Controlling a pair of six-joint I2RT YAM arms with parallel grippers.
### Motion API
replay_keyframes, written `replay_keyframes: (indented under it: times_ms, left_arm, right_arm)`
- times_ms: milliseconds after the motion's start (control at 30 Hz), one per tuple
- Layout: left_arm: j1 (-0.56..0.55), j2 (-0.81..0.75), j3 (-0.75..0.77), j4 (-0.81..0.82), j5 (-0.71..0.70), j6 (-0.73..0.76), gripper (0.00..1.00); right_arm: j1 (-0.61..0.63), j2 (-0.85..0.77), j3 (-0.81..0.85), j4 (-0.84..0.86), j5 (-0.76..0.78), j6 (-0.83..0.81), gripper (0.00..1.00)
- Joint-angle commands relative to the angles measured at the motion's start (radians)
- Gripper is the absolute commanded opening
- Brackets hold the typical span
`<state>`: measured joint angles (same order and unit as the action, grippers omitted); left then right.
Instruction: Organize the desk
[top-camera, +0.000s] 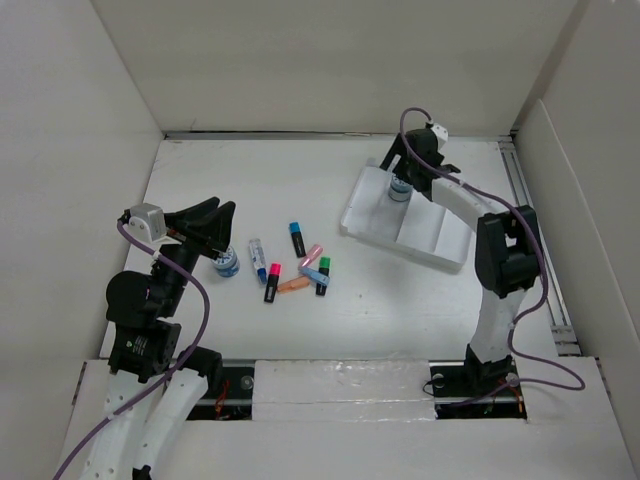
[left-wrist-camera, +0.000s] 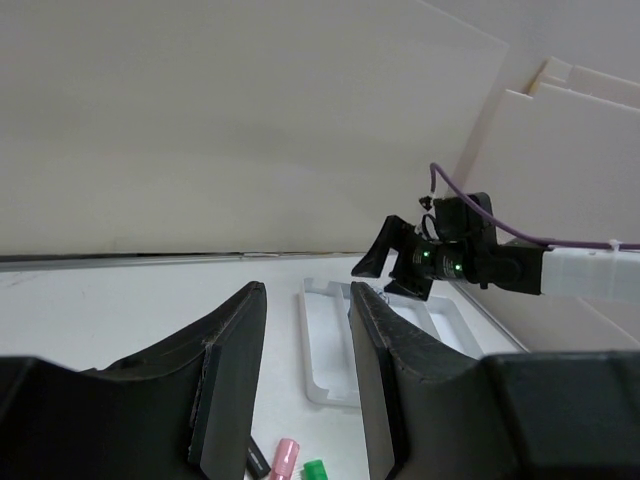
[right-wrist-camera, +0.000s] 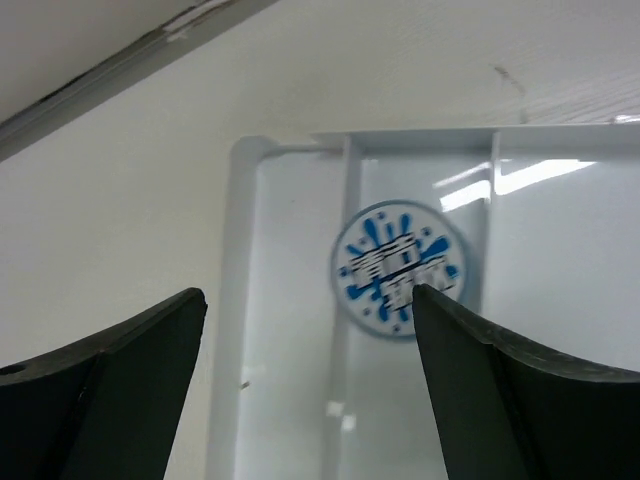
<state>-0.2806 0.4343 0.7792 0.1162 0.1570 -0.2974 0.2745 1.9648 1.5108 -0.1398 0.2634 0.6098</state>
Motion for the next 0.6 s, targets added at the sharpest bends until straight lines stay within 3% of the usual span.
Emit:
replay_keyframes:
  times_ms: [0, 33, 100, 133, 200, 233, 300, 333, 400, 433, 567]
  left_arm:
    - [-0.002, 0.003, 0.000, 0.050, 0.006, -0.006, 0.35]
    - [-0.002, 0.000, 0.002, 0.051, 0.006, -0.008, 0.35]
    - [-0.002, -0.015, -0.003, 0.053, -0.002, -0.009, 0.35]
    - [-0.002, -0.019, -0.004, 0.054, -0.026, -0.011, 0.34]
    - [-0.002, -0.040, -0.006, 0.051, -0.056, -0.019, 0.34]
    - [-0.002, -0.049, -0.012, 0.050, -0.074, -0.019, 0.34]
    - [-0.002, -0.077, -0.021, 0.060, -0.096, -0.019, 0.34]
    - [-0.002, -0.083, -0.026, 0.063, -0.126, -0.022, 0.35]
    - [-0.002, -0.094, -0.023, 0.051, -0.148, -0.029, 0.36]
    - [-0.002, -0.097, -0.018, 0.037, -0.198, -0.037, 0.36]
    - [-0.002, -0.132, -0.031, 0.045, -0.255, -0.046, 0.40]
  right_arm:
    - [0.086, -0.125, -0.021, 0.121, -0.050, -0.025, 0.88]
    - [0.109, -0.139, -0.033, 0.129, -0.103, -0.028, 0.56]
    - [0.197, -0.161, -0.072, 0.232, -0.232, -0.030, 0.13]
    - [0.234, -0.158, -0.070, 0.247, -0.290, -0.033, 0.00]
    - [0.366, -0.138, -0.046, 0.264, -0.348, -0.071, 0.00]
    - [0.412, -0.101, -0.028, 0.260, -0.352, -0.090, 0.03]
    - [0.498, -0.063, 0.008, 0.233, -0.352, -0.148, 0.20]
    - [0.570, -0.029, 0.043, 0.226, -0.352, -0.191, 0.49]
    - [0.629, 0.002, 0.068, 0.213, -0.374, -0.235, 0.70]
    - [0.653, 0.018, 0.086, 0.212, -0.377, -0.270, 0.85]
    - [0.773, 0.144, 0.207, 0.080, -0.339, -0.357, 0.94]
